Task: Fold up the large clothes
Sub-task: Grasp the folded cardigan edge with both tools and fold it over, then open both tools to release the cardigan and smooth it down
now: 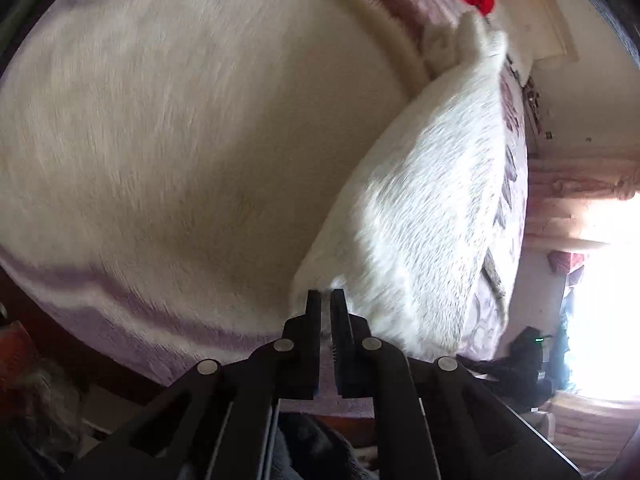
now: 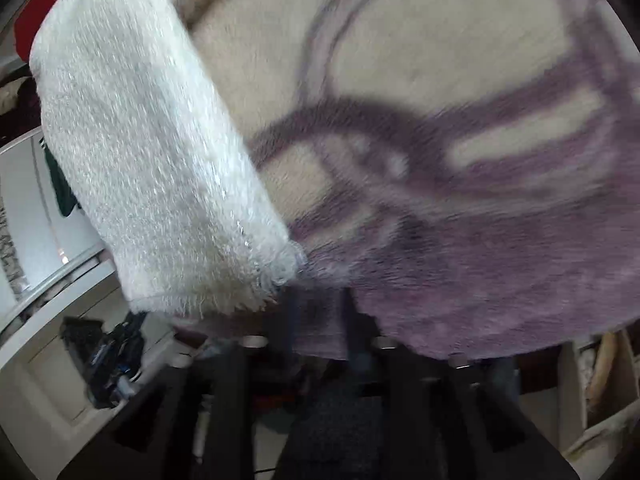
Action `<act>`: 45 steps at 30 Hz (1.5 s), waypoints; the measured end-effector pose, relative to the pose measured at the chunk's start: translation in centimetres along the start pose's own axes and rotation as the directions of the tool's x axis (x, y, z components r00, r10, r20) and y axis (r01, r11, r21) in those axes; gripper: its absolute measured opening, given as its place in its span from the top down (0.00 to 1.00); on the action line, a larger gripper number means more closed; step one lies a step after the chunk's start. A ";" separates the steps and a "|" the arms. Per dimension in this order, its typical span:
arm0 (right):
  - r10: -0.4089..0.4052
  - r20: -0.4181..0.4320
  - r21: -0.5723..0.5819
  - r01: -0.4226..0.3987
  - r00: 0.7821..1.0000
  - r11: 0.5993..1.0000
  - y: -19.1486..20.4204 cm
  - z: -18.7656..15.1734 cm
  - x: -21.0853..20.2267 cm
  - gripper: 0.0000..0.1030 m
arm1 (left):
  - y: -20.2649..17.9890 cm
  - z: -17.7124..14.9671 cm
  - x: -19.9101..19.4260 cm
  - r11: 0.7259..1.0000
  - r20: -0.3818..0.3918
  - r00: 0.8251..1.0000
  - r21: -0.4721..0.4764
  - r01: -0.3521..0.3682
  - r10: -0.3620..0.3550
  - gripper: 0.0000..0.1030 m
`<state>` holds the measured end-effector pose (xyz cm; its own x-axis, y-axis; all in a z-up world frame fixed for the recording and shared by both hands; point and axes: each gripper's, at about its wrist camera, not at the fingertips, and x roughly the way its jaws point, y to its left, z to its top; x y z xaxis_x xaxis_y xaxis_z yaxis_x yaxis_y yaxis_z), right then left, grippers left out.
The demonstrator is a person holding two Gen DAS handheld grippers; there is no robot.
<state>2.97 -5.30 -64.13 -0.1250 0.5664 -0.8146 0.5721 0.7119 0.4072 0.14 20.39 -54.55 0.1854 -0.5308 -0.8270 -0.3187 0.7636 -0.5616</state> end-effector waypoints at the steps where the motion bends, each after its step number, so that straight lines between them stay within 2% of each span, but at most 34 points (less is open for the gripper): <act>1: -0.002 0.033 0.003 0.002 0.999 1.000 0.3 0.0 -1.2 0.50 | -0.8 0.3 -0.4 1.000 0.021 1.000 0.021 -0.006 0.005 0.95; 4: 0.048 0.100 -0.018 -0.046 0.994 0.999 3.9 1.3 -4.2 0.50 | -3.3 2.7 -1.9 0.997 0.112 0.994 0.073 -0.026 0.017 0.95; 6: 0.073 0.144 -0.115 -0.057 0.987 0.992 8.8 3.1 -6.1 0.50 | -4.2 3.9 -1.9 0.994 0.159 0.987 0.097 -0.047 0.031 0.95; 8: 0.083 0.170 -0.223 -0.044 0.982 0.974 15.1 5.5 -7.0 0.50 | -3.6 4.8 -1.4 0.989 0.185 0.978 0.095 -0.111 0.092 0.95; 10: 0.074 0.204 -0.327 -0.003 0.976 0.945 21.9 8.4 -7.5 0.50 | -2.2 5.5 -0.1 0.974 0.196 0.959 0.064 -0.219 0.203 0.95; 12: 0.020 0.219 -0.436 0.079 0.976 0.896 29.0 12.0 -6.4 0.50 | 0.3 5.7 1.9 0.949 0.185 0.935 0.033 -0.313 0.302 0.95; 14: -0.091 0.210 -0.505 0.188 0.973 0.842 35.5 14.2 -3.5 0.52 | 3.3 5.7 4.6 0.917 0.112 0.912 0.018 -0.399 0.394 0.95; 15: -0.156 0.203 -0.524 0.242 0.967 0.817 37.4 15.2 -1.8 0.52 | 4.6 5.8 6.0 0.918 0.068 0.916 0.014 -0.397 0.395 0.95; 16: -0.241 0.180 -0.542 0.301 0.954 0.784 39.2 16.8 0.7 0.53 | 5.3 5.8 6.4 0.926 0.073 0.923 0.010 -0.378 0.377 0.95; 19: -0.381 0.164 -0.567 0.403 0.910 0.719 39.9 18.8 4.7 0.54 | 6.1 6.1 6.2 0.938 0.095 0.934 -0.004 -0.347 0.346 0.95; 23: -0.465 0.203 -0.531 0.496 0.862 0.688 42.0 20.2 8.6 0.53 | 7.9 6.1 5.7 0.960 0.113 0.954 -0.062 -0.272 0.278 0.95; 25: -0.503 0.231 -0.530 0.541 0.833 0.652 43.2 20.0 9.3 0.54 | 9.2 5.8 5.1 0.973 0.130 0.967 -0.106 -0.206 0.219 0.95; 26: -0.517 0.230 -0.541 0.550 0.824 0.636 44.5 19.7 9.5 0.53 | 10.1 5.8 4.9 0.978 0.133 0.976 -0.147 -0.150 0.170 0.95; 28: -0.514 0.189 -0.555 0.523 0.837 0.647 46.1 19.2 7.9 0.53 | 12.3 5.8 4.7 0.971 0.135 0.989 -0.239 -0.024 0.057 0.95; 29: -0.482 0.178 -0.565 0.490 0.858 0.664 47.1 19.0 5.9 0.53 | 13.1 5.8 4.5 0.962 0.137 0.990 -0.273 0.028 0.010 0.94; 30: -0.424 0.205 -0.571 0.460 0.882 0.680 48.2 18.6 3.5 0.53 | 13.7 5.9 4.0 0.959 0.134 0.991 -0.278 0.055 -0.018 0.94; 31: -0.376 0.247 -0.579 0.447 0.893 0.682 49.2 18.4 1.5 0.53 | 13.4 6.0 3.3 0.967 0.131 0.991 -0.251 0.039 -0.006 0.94; 33: -0.325 0.338 -0.571 0.467 0.883 0.675 51.1 18.8 -1.6 0.53 | 11.8 5.8 2.4 0.982 0.142 0.986 -0.179 -0.065 0.091 0.94; 34: -0.308 0.349 -0.569 0.461 0.885 0.681 50.2 19.5 -2.5 0.53 | 10.2 5.9 1.8 0.977 0.157 0.968 -0.118 -0.177 0.194 0.93; 35: -0.311 0.351 -0.562 0.465 0.883 0.684 49.7 20.3 -2.3 0.53 | 9.1 6.0 1.7 0.964 0.174 0.948 -0.078 -0.255 0.265 0.92; 36: -0.329 0.343 -0.548 0.473 0.880 0.690 47.1 21.7 -2.8 0.56 | 7.6 6.1 1.6 0.928 0.203 0.907 -0.016 -0.373 0.369 0.92; 37: -0.329 0.321 -0.533 0.457 0.888 0.712 45.9 23.4 -2.6 0.59 | 6.7 6.1 2.2 0.903 0.221 0.883 0.022 -0.430 0.415 0.85; 38: -0.343 0.270 -0.523 0.436 0.900 0.732 44.1 25.3 -0.8 0.59 | 6.3 6.3 2.7 0.882 0.230 0.866 0.056 -0.468 0.445 0.65; 39: -0.369 0.225 -0.522 0.432 0.902 0.736 42.3 26.3 1.2 0.59 | 6.5 6.7 3.5 0.877 0.217 0.866 0.076 -0.475 0.450 0.49; 40: -0.381 0.208 -0.516 0.432 0.901 0.740 41.7 27.2 2.9 0.55 | 6.3 7.2 4.6 0.880 0.197 0.874 0.089 -0.466 0.443 0.25; 41: -0.364 0.230 -0.507 0.430 0.903 0.747 41.3 27.5 3.5 0.49 | 6.4 7.7 5.8 0.878 0.176 0.878 0.110 -0.466 0.445 0.17; 42: -0.354 0.249 -0.508 0.433 0.902 0.745 41.4 27.2 3.6 0.45 | 6.4 8.0 6.4 0.869 0.173 0.873 0.122 -0.479 0.456 0.14; 43: -0.353 0.255 -0.515 0.435 0.900 0.738 41.7 27.0 3.6 0.36 | 6.5 8.3 6.7 0.864 0.180 0.869 0.131 -0.486 0.461 0.05; 44: -0.346 0.260 -0.530 0.432 0.902 0.730 42.3 26.3 3.3 0.33 | 6.7 8.6 6.8 0.868 0.182 0.872 0.130 -0.479 0.454 0.00; 45: -0.335 0.272 -0.543 0.432 0.902 0.720 42.7 25.5 2.5 0.33 | 6.4 9.2 7.3 0.875 0.175 0.878 0.121 -0.469 0.446 0.00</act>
<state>47.74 15.92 -59.33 -0.0839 0.1589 -0.9837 -0.0819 0.9828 0.1658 8.00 24.75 -64.41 0.1837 -0.0611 -0.9811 -0.2528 0.9616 -0.1073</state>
